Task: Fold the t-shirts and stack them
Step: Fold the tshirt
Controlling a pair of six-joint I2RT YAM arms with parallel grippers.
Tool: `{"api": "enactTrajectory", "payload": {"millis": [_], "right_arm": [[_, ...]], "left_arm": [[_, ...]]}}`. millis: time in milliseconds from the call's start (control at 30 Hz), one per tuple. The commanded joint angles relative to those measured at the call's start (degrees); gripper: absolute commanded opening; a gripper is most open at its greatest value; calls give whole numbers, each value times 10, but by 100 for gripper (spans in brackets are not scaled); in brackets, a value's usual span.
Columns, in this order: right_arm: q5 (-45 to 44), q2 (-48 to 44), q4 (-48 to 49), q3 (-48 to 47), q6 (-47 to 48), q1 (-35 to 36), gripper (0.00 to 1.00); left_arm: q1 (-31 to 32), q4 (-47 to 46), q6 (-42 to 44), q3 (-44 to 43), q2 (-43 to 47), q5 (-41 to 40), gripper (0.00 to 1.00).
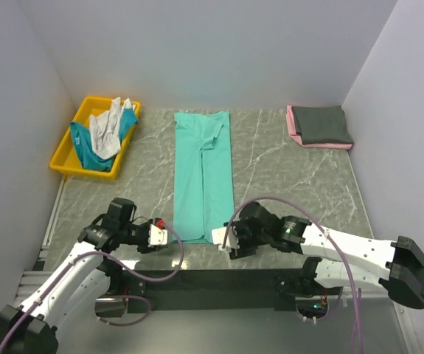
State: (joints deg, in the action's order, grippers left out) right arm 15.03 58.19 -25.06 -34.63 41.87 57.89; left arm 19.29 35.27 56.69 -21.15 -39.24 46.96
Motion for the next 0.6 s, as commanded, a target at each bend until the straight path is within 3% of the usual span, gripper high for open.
{"api": "enactTrajectory", "payload": {"millis": [0, 167, 567], "right_arm": [[-31, 1, 101, 25, 53, 35, 63], [-38, 45, 140, 40, 62, 44, 62], [-47, 123, 174, 64, 111, 45, 58]], "left_arm": [[37, -63, 45, 18, -14, -29, 52], [62, -134, 41, 31, -67, -49, 54], [81, -198, 74, 44, -142, -53, 55]]}}
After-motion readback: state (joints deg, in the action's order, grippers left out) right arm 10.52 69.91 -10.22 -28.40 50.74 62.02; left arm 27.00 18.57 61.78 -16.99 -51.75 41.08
